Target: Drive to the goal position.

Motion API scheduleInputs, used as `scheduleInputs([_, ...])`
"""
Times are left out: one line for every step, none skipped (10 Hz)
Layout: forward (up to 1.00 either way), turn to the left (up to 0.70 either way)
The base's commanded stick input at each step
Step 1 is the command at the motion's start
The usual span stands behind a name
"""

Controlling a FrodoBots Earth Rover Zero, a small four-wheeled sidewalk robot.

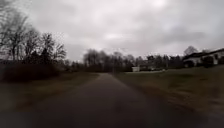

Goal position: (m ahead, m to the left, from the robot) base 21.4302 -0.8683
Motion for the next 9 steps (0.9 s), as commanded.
scheduleInputs([1.0,0.04])
scheduleInputs([1.0,0.28])
scheduleInputs([1.0,0.4])
scheduleInputs([1.0,0.32])
scheduleInputs([1.0,0.03])
scheduleInputs([1.0,0.0])
scheduleInputs([1.0,0.0])
scheduleInputs([1.0,0.0])
scheduleInputs([1.0,0.0])
